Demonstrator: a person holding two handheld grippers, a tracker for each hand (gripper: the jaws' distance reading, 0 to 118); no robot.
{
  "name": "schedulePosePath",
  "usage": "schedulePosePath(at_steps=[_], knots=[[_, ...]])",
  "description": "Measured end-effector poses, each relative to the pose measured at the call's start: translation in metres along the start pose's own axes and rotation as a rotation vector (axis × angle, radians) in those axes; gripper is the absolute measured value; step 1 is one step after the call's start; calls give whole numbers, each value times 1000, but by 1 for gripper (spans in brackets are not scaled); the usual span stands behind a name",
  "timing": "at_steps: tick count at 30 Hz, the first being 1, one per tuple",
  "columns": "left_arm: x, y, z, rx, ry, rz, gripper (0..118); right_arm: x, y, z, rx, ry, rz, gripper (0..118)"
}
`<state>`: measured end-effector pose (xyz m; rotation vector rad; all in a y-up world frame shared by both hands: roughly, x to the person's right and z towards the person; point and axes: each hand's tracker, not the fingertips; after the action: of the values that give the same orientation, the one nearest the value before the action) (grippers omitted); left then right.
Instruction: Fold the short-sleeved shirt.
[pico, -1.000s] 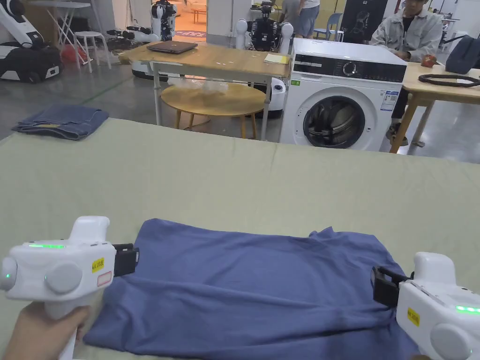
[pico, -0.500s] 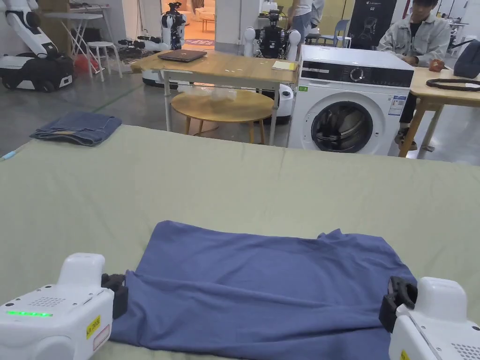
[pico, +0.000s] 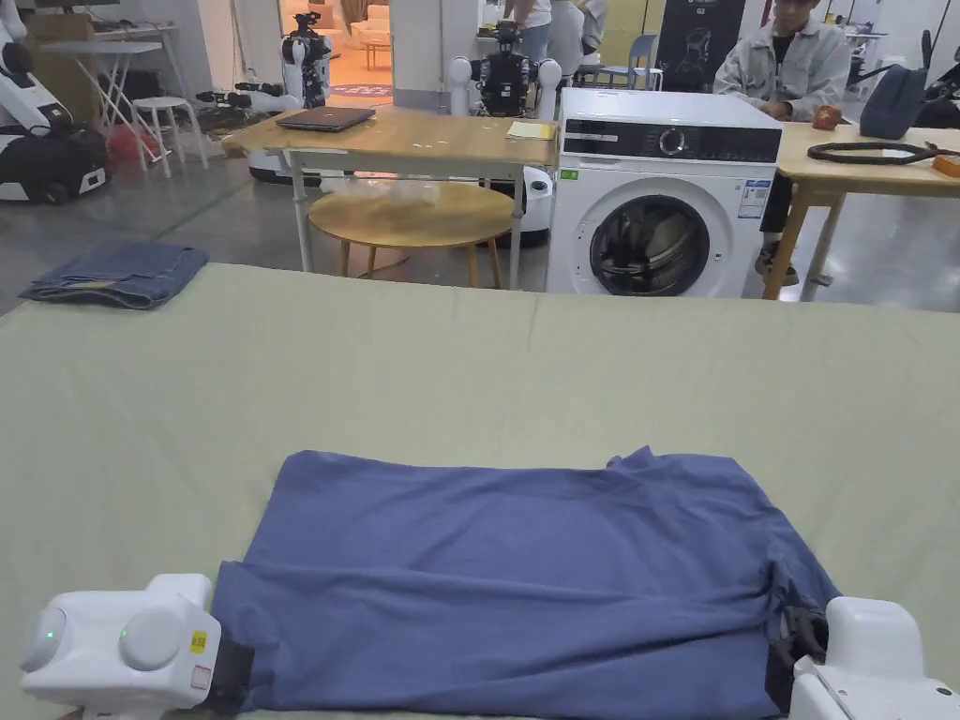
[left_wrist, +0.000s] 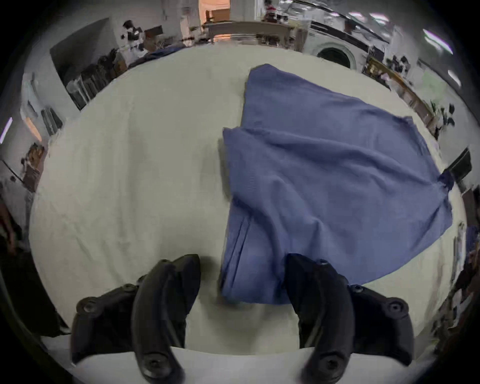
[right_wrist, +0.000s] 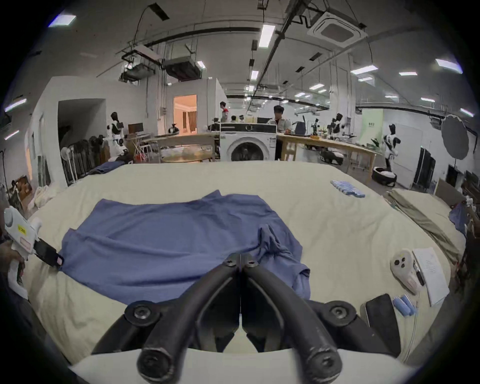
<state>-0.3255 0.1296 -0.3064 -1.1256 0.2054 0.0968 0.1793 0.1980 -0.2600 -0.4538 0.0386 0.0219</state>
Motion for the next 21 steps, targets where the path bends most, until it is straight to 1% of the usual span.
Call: schedulePosePath(at_steps=[1,2,5,7,8,9,10,12,13,14,16,17,18,19,21], knots=[[3,0,2,-3,23,-7,65,4,-2,-1,-10,-2,-1,0],[5,0,1,-1,31,-5,60,10,-4,-1,-19,-1,-9,0],[-1,-3,2,16,22,-14,55,19,-10,-3,-57,-6,-37,0],[-9,-4,3,36,1,-14,40,29,-13,-4,-81,-11,-42,0],[-14,-5,4,46,-6,0,28,31,-15,-6,-92,-17,-39,0],[-19,-5,4,61,-30,23,20,34,-16,-9,-104,-22,-38,0],[-23,-4,4,62,-61,41,16,40,-17,-12,-120,-23,-42,0],[-20,-11,7,67,-67,42,7,51,-18,-21,-157,-16,-60,0],[-17,-12,8,75,-68,34,5,55,-19,-26,-172,-16,-62,3],[-17,-13,10,84,-66,30,3,62,-19,-33,-205,-13,-69,17],[-12,-16,19,107,-66,31,3,71,-18,-49,-271,-8,-59,51],[-13,-17,22,121,-75,42,2,77,-18,-60,-296,-3,-61,64],[-15,-18,24,127,-87,53,2,81,-18,-68,-302,-15,-54,65],[-17,-19,26,138,-101,65,2,85,-18,-79,-345,-18,-37,65],[-10,-21,39,144,-103,67,2,90,-19,-101,-435,7,-35,65]])
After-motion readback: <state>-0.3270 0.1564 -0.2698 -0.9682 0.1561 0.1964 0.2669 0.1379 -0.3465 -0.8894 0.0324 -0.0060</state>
